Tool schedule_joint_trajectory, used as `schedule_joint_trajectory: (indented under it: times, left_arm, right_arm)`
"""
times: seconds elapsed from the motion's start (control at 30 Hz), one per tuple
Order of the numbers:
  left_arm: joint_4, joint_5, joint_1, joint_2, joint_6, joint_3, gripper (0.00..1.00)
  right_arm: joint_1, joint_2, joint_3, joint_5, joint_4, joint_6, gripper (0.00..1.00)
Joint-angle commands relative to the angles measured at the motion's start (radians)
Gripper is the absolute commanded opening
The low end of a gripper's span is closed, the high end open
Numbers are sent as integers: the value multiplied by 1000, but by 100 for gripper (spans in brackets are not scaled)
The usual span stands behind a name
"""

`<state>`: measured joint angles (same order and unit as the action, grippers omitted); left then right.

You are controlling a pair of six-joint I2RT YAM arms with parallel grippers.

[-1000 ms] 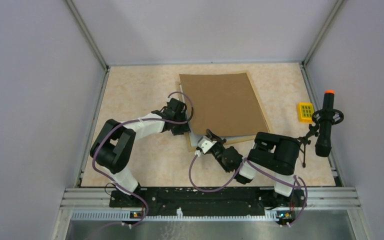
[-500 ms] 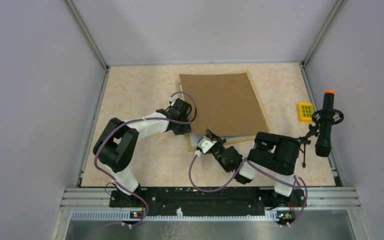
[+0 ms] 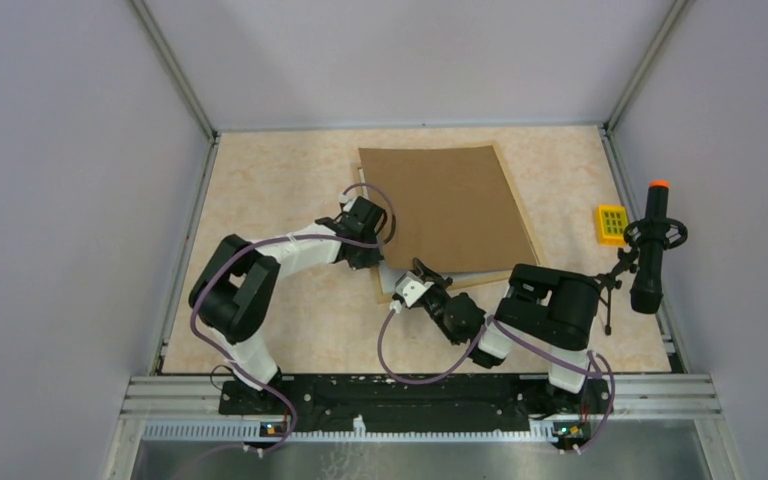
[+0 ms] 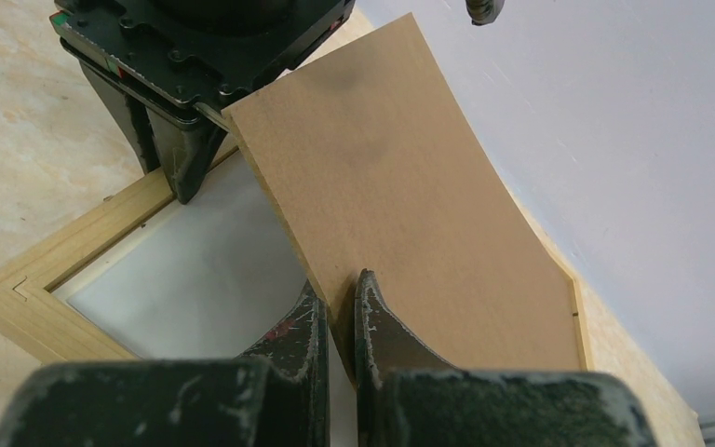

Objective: Put the photo into the frame
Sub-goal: Adjust the photo frame at the center of the board.

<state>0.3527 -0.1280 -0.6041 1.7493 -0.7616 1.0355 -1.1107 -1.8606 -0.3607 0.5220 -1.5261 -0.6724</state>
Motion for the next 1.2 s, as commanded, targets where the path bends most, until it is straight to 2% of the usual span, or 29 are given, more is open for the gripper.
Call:
schedule_joint_trajectory:
  times: [0.0, 0.07, 0.2, 0.63, 0.8, 1.17]
  left_arm:
    - [60, 8, 1, 55, 54, -82, 0]
    - [-19, 29, 7, 27, 47, -134, 0]
    - [-258, 179, 60, -56, 41, -301, 0]
    - [-298, 154, 73, -65, 136, -361, 0]
    - [-383, 226, 124, -80, 127, -436, 0]
    - [-401, 271, 175, -116, 150, -476, 0]
  right_arm:
    - [11, 4, 1, 57, -194, 265, 0]
    - [10, 1, 1, 58, -193, 269, 0]
    - [11, 1, 5, 63, -193, 276, 0]
    - [12, -9, 6, 73, -194, 284, 0]
    - [11, -7, 10, 81, -193, 281, 0]
    - [12, -12, 6, 77, -193, 286, 0]
